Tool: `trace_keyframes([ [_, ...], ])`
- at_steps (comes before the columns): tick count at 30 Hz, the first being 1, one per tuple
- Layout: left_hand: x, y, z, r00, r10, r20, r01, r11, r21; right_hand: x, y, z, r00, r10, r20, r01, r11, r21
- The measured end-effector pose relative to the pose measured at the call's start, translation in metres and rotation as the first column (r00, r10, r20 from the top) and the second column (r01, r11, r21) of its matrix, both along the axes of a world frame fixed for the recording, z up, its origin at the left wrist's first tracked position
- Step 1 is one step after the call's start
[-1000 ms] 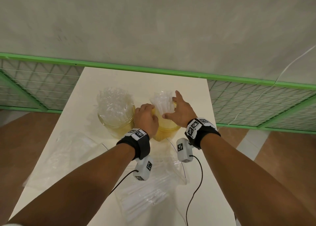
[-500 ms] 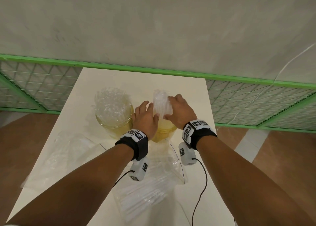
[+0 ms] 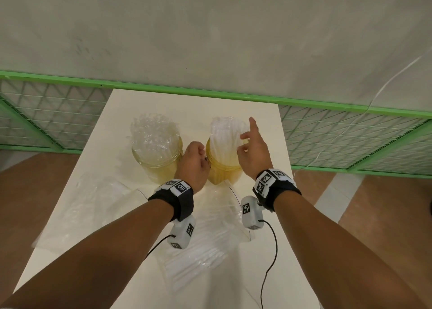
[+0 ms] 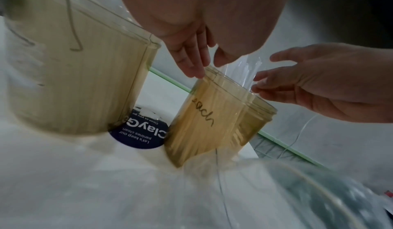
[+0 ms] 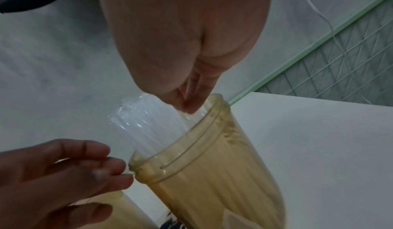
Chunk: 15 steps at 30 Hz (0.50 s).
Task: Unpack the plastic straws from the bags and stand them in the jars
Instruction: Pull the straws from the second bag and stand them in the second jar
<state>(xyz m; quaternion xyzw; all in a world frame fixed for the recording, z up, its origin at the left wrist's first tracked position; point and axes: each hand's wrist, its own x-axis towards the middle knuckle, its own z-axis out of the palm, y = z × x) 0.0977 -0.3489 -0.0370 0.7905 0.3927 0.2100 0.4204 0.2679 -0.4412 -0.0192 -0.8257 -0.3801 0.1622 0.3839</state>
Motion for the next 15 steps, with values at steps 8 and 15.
trace_keyframes([
  [8, -0.050, -0.031, -0.031, 0.809, -0.074, -0.582, 0.138, 0.988, 0.066, -0.014, -0.046, -0.018, 0.978, -0.083, 0.193, 0.110, 0.984, -0.137],
  [15, -0.075, -0.058, -0.057, 0.594, -0.235, -0.770, 0.203, 0.969, -0.139, -0.037, -0.081, -0.071, 0.956, 0.291, 0.032, -0.250, 0.870, -0.426],
])
